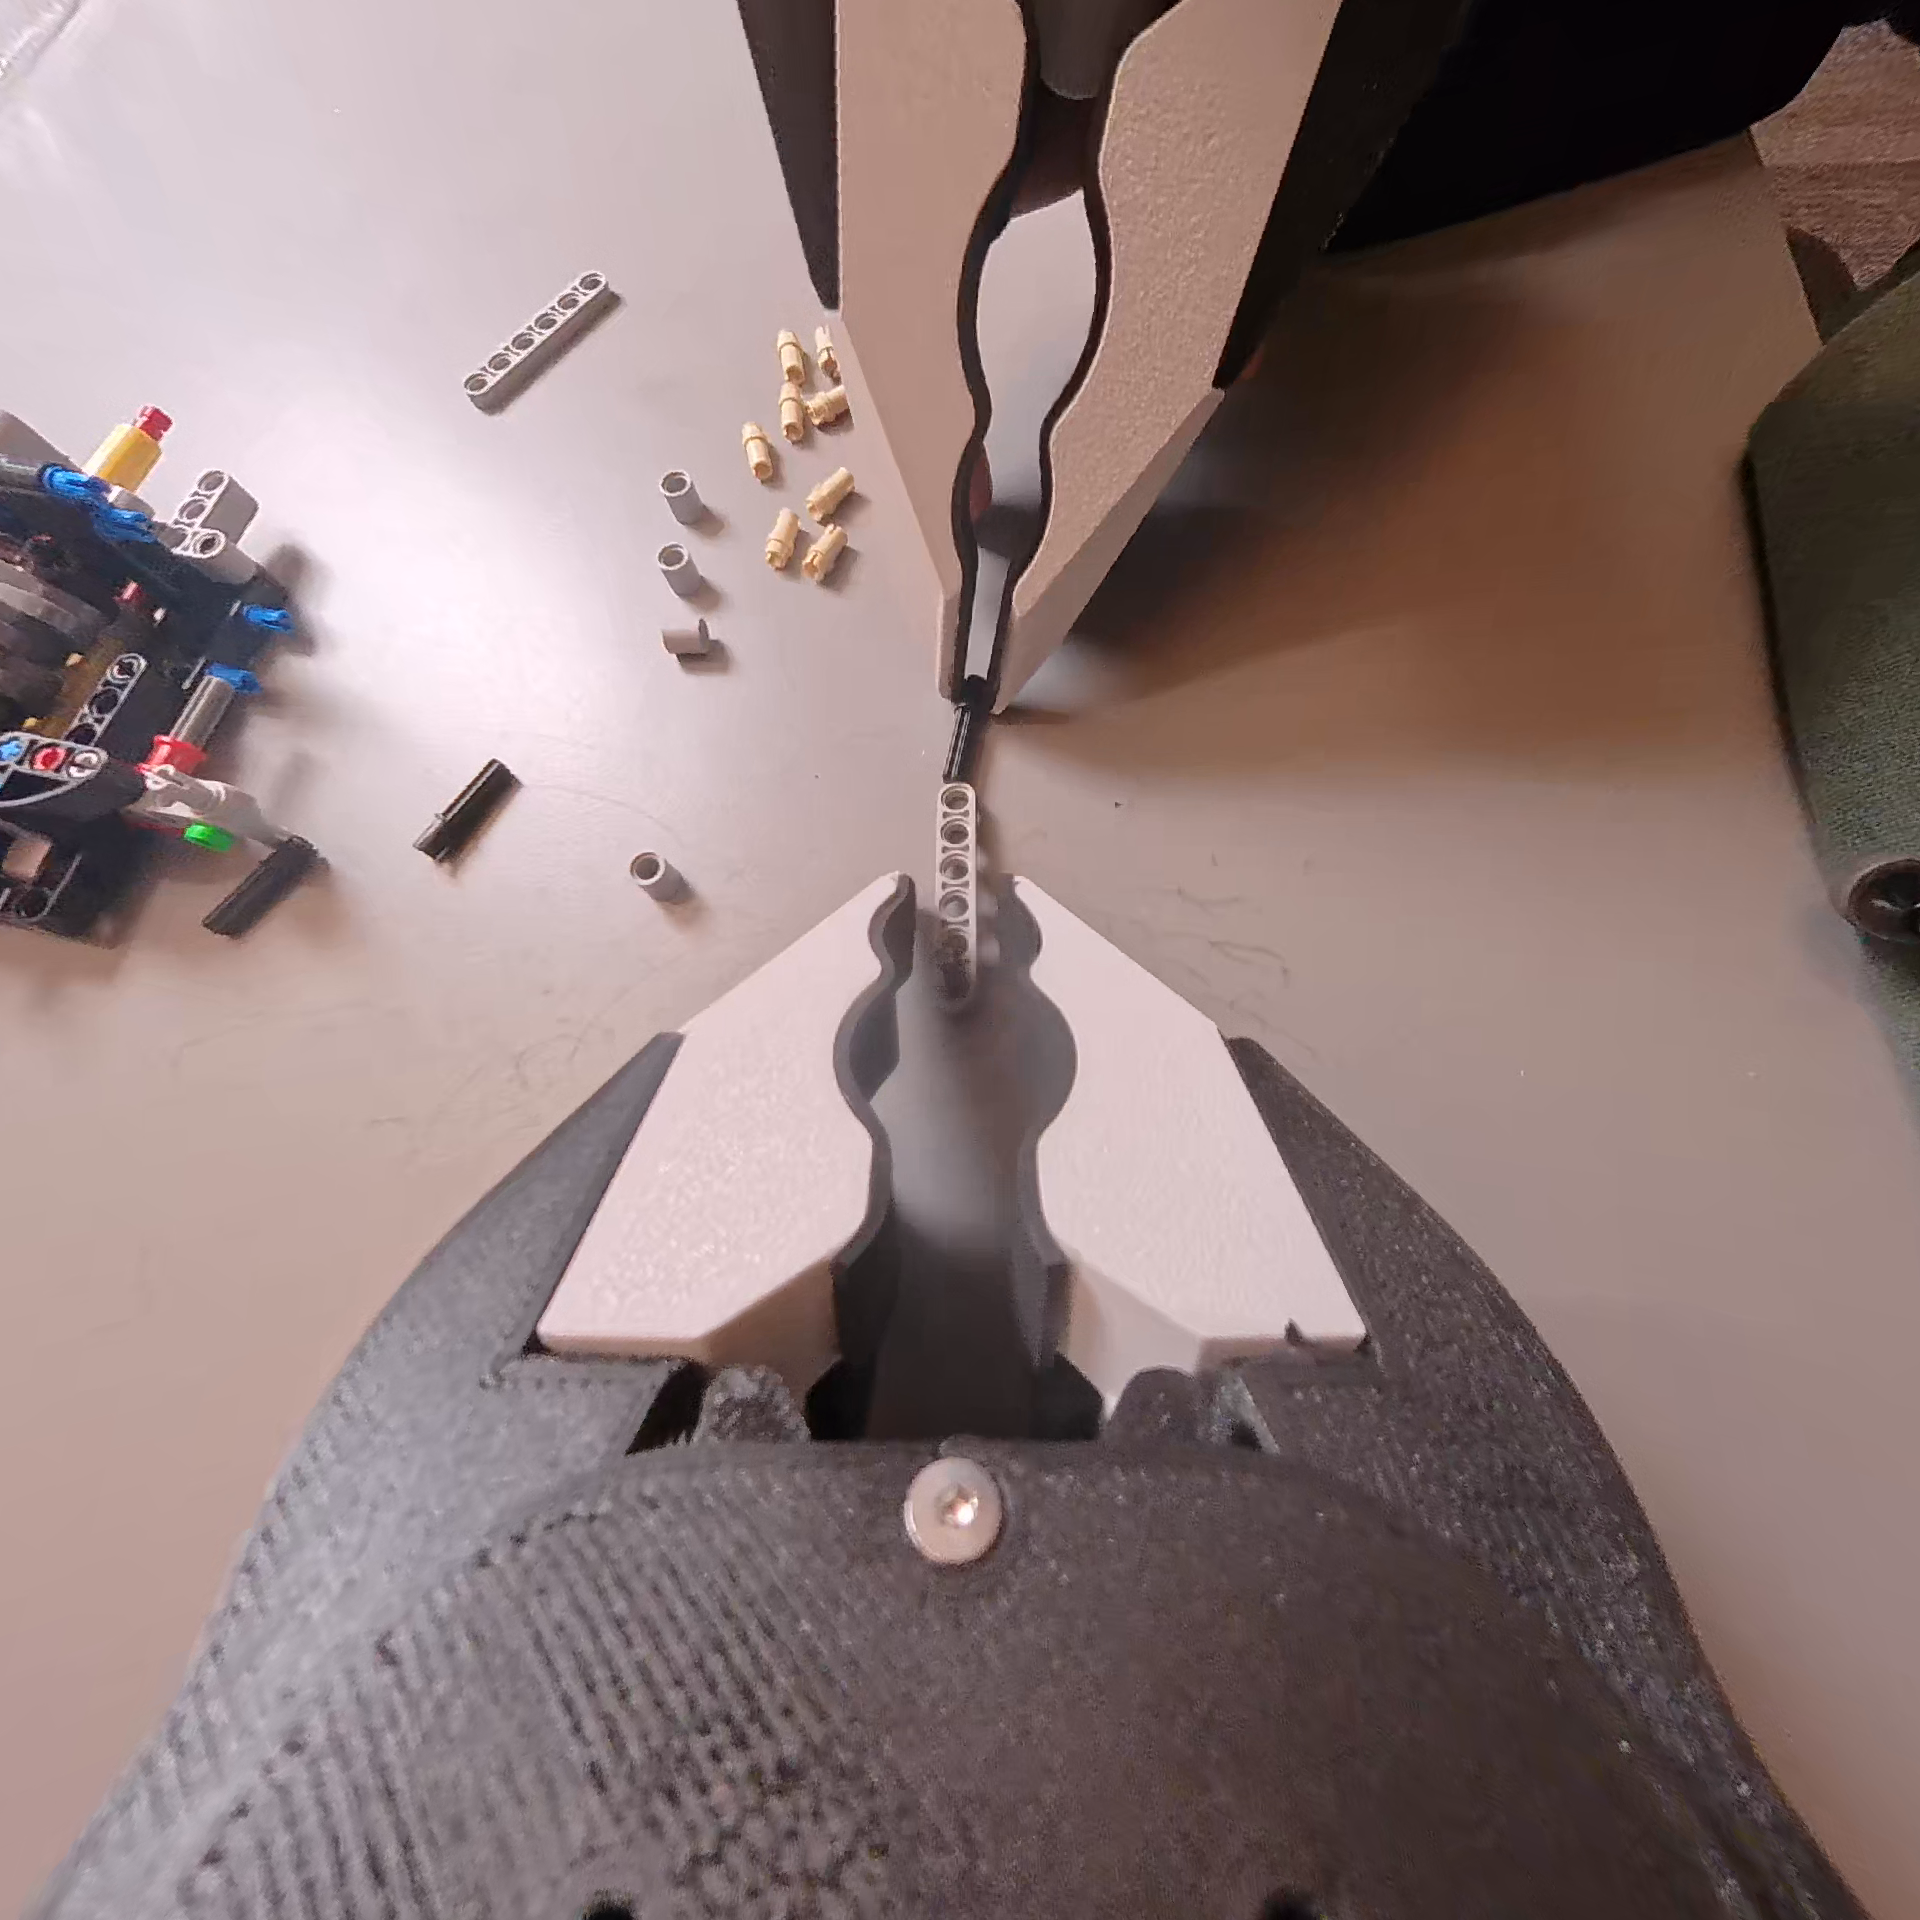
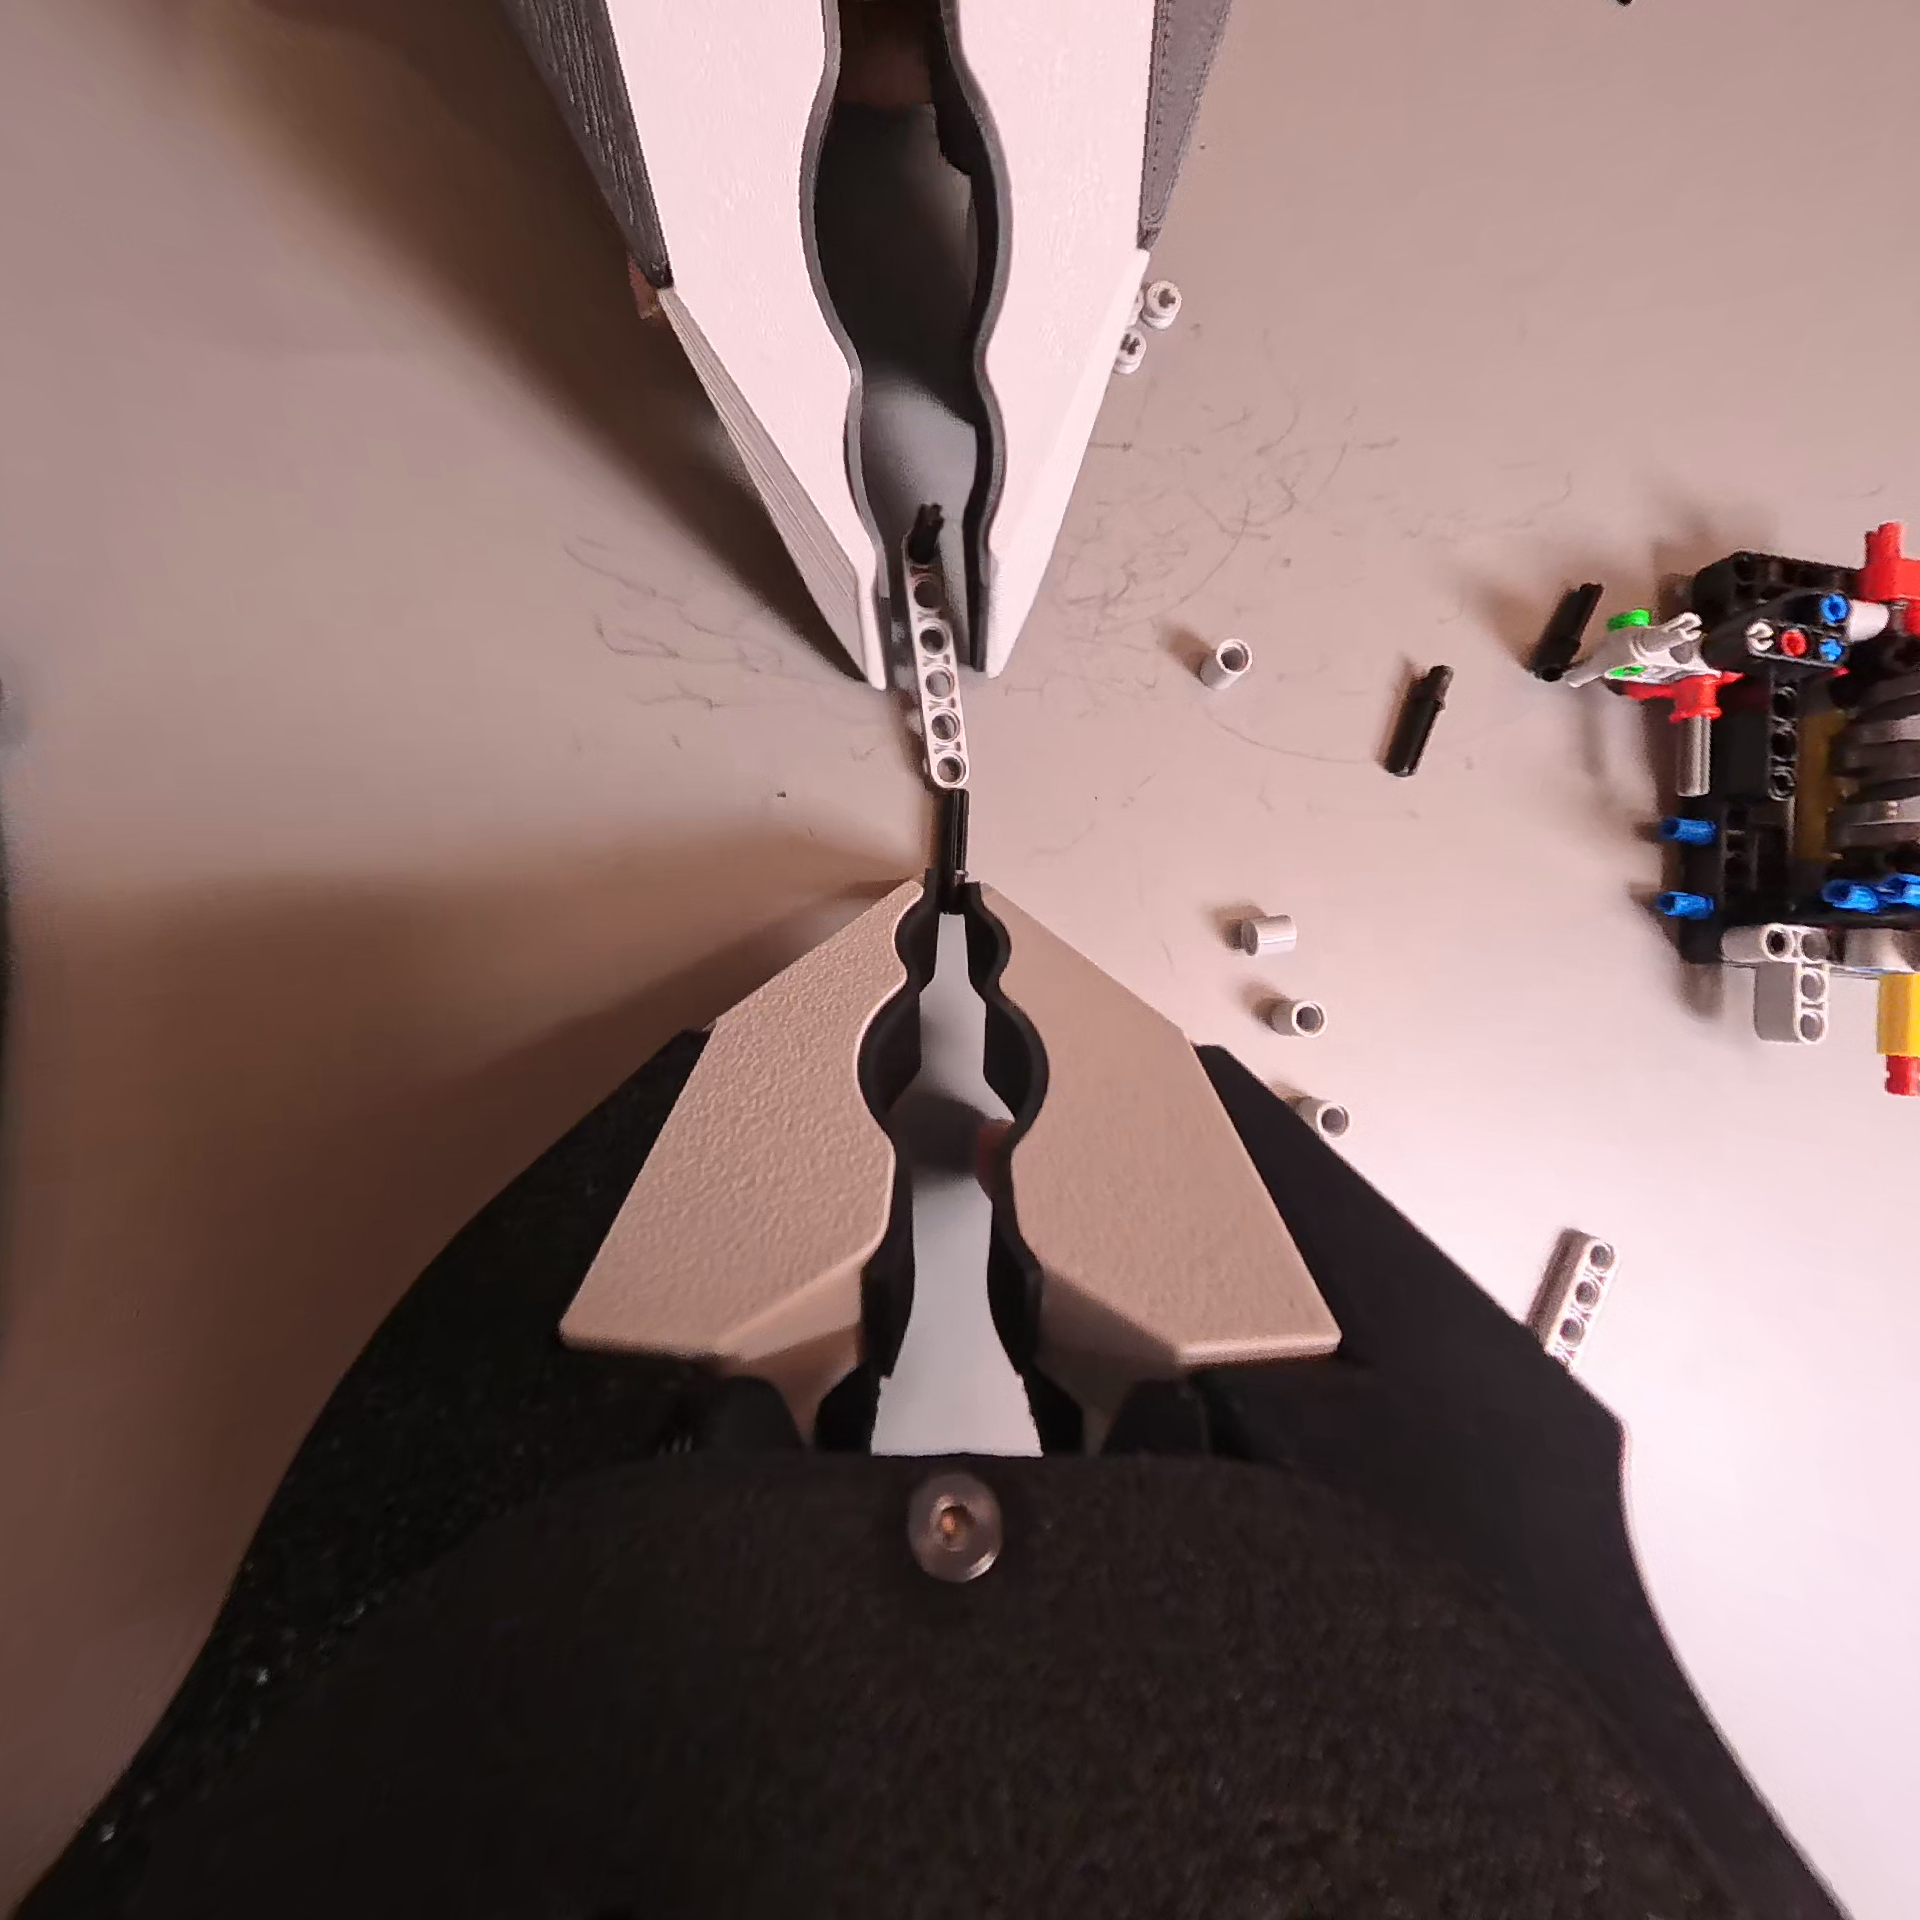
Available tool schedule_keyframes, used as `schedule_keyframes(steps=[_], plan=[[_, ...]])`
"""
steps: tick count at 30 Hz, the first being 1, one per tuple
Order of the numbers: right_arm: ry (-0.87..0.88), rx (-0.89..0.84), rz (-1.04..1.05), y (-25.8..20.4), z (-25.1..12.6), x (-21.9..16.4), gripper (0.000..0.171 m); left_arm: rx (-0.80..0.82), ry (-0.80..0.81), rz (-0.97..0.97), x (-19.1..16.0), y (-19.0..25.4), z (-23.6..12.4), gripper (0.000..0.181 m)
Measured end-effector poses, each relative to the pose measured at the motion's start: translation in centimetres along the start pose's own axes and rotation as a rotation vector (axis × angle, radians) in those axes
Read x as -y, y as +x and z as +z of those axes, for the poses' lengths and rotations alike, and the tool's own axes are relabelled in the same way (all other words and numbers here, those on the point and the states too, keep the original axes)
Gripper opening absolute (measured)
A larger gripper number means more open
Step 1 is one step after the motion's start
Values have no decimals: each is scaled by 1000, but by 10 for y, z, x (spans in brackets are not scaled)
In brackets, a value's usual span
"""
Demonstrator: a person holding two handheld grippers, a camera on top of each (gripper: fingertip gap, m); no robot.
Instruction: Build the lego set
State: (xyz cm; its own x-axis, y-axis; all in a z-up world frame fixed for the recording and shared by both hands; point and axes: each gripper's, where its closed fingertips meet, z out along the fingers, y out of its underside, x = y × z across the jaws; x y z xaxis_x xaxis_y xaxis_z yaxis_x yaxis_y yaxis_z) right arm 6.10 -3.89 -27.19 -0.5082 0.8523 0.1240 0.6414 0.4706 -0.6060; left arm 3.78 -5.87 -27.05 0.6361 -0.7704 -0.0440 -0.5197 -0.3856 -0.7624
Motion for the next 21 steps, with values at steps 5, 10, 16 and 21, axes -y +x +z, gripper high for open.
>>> schedule_keyframes(steps=[5,10,16,21], plan=[[2,1,6,0,0,-1,1,-14,17,-24,1,-2,-11,20],[4,2,8,1,0,-1,1,-43,64,-62,4,-4,-25,16],[10,-6,8,1,-1,-1,1,-38,27,-27,-1,-2,-17,2],[111,-25,55,9,-7,5,1,-12,178,-85,19,-16,-34,1]])
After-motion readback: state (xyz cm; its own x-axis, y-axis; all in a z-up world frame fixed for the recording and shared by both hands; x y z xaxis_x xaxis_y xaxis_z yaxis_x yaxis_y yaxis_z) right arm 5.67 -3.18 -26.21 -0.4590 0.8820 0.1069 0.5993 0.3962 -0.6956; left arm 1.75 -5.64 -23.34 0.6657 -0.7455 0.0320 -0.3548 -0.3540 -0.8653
